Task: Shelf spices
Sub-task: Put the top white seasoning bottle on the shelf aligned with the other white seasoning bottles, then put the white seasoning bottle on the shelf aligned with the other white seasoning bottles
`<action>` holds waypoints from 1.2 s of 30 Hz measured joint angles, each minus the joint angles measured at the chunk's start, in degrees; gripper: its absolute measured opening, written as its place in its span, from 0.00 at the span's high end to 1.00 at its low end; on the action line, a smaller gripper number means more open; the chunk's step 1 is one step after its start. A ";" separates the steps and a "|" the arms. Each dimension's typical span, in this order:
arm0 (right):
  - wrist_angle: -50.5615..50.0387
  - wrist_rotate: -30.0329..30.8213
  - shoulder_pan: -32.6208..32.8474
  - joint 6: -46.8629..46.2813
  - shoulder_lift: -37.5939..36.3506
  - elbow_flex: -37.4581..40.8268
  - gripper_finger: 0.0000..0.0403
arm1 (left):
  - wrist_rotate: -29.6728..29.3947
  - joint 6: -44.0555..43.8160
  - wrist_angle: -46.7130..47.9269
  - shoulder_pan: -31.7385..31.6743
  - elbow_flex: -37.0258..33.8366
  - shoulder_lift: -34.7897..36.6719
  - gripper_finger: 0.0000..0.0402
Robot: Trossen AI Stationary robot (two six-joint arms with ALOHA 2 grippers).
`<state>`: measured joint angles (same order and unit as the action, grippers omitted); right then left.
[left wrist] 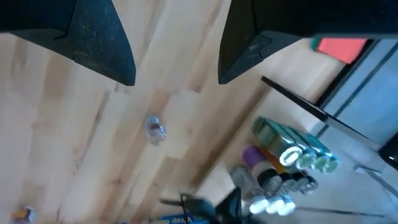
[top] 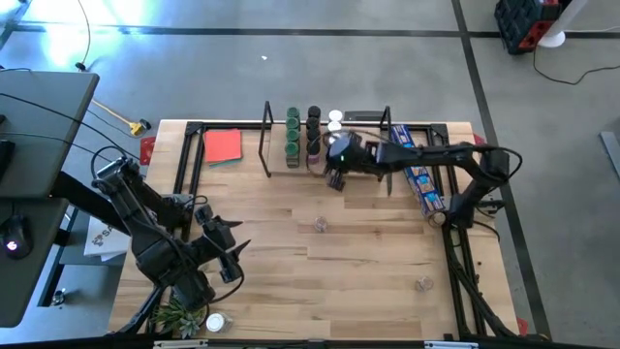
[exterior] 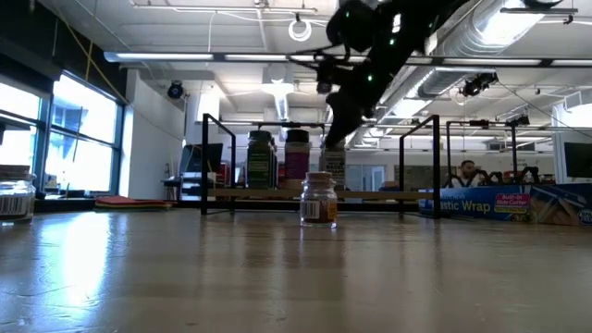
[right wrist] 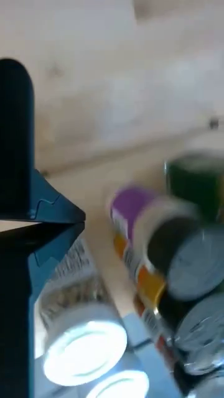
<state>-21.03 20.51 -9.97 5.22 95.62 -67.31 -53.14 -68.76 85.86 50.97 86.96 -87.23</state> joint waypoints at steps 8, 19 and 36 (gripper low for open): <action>-0.11 13.42 25.72 -9.79 -1.79 -0.02 1.00 | 12.33 -10.01 -1.62 7.97 0.02 -3.42 0.44; 6.18 32.55 45.58 -19.33 -1.49 -0.02 1.00 | 40.76 -30.60 -8.31 8.92 0.02 -10.14 0.36; 5.85 37.07 43.57 -16.80 -0.38 -0.02 1.00 | 49.72 -50.75 -22.58 8.76 0.02 -14.09 0.16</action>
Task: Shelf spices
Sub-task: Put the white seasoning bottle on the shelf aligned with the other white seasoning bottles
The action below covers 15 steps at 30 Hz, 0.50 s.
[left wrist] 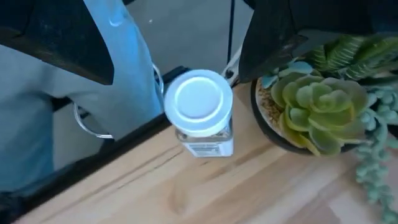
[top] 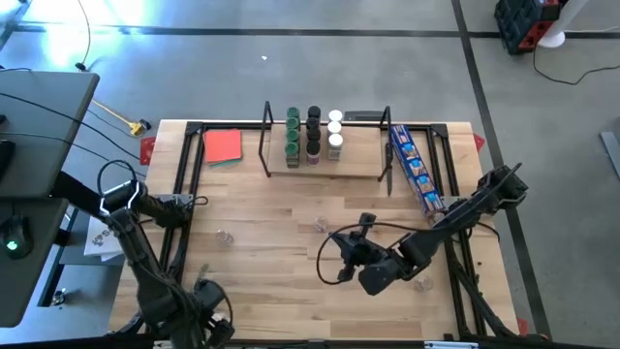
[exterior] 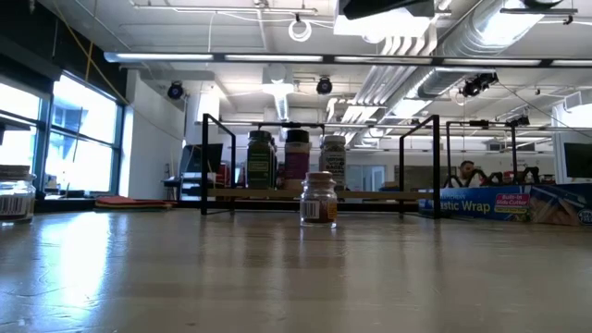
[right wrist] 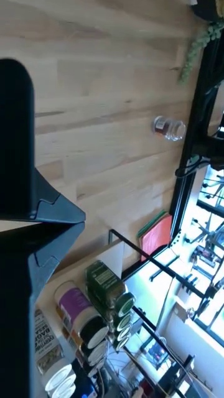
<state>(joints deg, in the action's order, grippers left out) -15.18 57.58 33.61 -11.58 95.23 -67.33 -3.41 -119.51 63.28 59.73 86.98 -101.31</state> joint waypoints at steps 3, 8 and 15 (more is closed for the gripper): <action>-0.03 -0.62 0.10 -0.09 0.55 0.02 1.00 | 0.56 -0.90 -0.79 0.06 0.00 -2.26 0.16; 0.24 -0.97 0.31 -0.17 1.48 0.02 1.00 | 3.36 0.50 -0.56 -0.17 0.00 -4.96 0.16; 0.47 -2.04 0.52 -1.69 1.65 0.02 1.00 | 1.97 7.72 0.68 -1.57 0.00 -5.80 0.17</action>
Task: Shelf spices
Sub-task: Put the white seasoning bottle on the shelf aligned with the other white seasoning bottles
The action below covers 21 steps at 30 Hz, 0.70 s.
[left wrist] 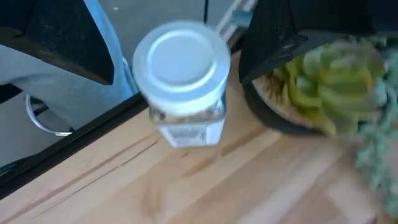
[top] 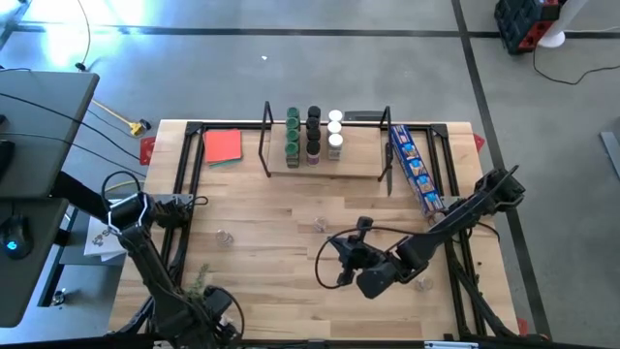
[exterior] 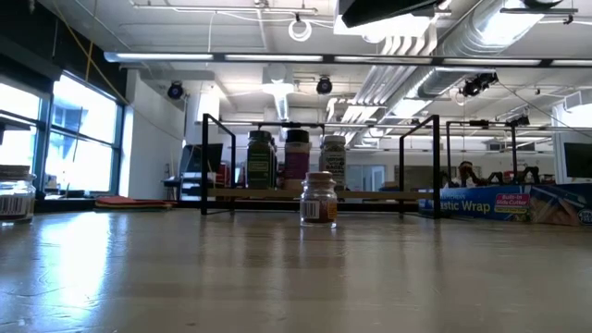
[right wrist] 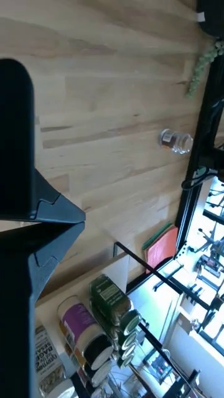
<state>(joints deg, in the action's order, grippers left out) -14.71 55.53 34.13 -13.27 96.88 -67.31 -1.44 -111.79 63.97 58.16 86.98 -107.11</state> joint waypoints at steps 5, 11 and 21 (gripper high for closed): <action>0.53 -0.73 0.18 -0.27 -0.01 0.00 1.00 | 1.55 6.09 0.71 -1.22 0.00 -0.10 0.22; 0.99 2.76 2.29 0.25 -0.02 0.00 1.00 | 3.46 11.23 0.76 -2.26 0.00 -0.15 0.39; 0.08 8.02 9.53 1.28 -1.50 0.00 1.00 | 6.06 30.32 3.20 -10.93 -0.02 0.13 0.52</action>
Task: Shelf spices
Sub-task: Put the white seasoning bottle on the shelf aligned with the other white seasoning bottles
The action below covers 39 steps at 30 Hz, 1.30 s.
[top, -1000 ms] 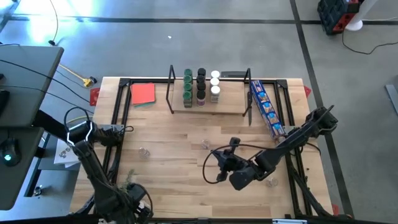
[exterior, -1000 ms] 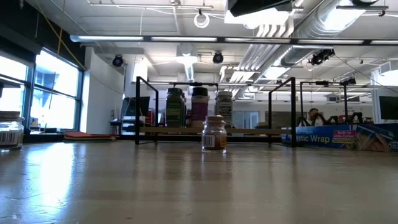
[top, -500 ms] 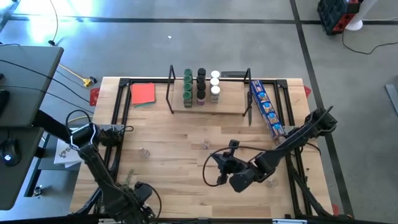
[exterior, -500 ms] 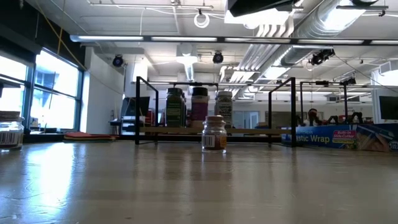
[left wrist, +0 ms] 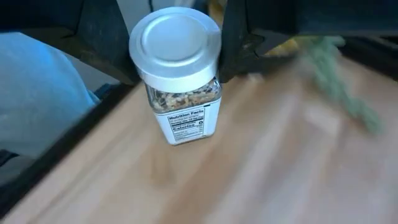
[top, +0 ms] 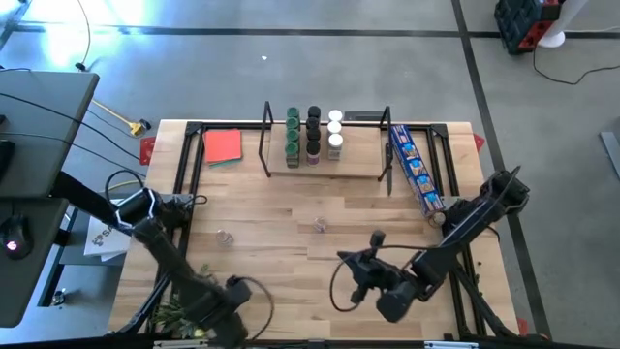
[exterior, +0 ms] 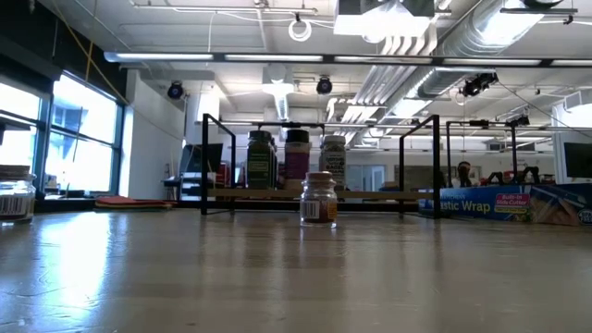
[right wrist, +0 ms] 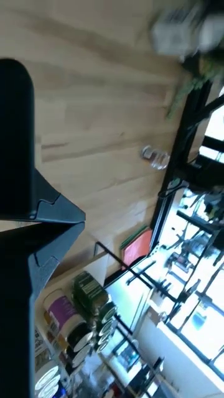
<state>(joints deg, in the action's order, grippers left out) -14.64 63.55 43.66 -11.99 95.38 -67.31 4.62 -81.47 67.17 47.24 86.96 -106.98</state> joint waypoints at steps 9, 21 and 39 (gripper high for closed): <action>-4.96 -2.55 4.45 -6.76 -3.47 0.00 1.00 | -4.70 31.70 0.22 -16.81 3.55 0.11 0.52; -13.90 -8.70 5.01 -25.59 -3.83 0.00 1.00 | -7.49 57.69 -7.59 -32.74 4.37 0.16 0.52; -13.81 -20.36 -3.13 -24.20 -3.28 0.00 0.95 | -8.18 65.07 -11.19 -33.74 4.42 0.18 0.35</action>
<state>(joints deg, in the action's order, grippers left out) -28.45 43.19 40.53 -36.18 92.10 -67.31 -3.56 -16.39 55.98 13.50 91.37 -106.81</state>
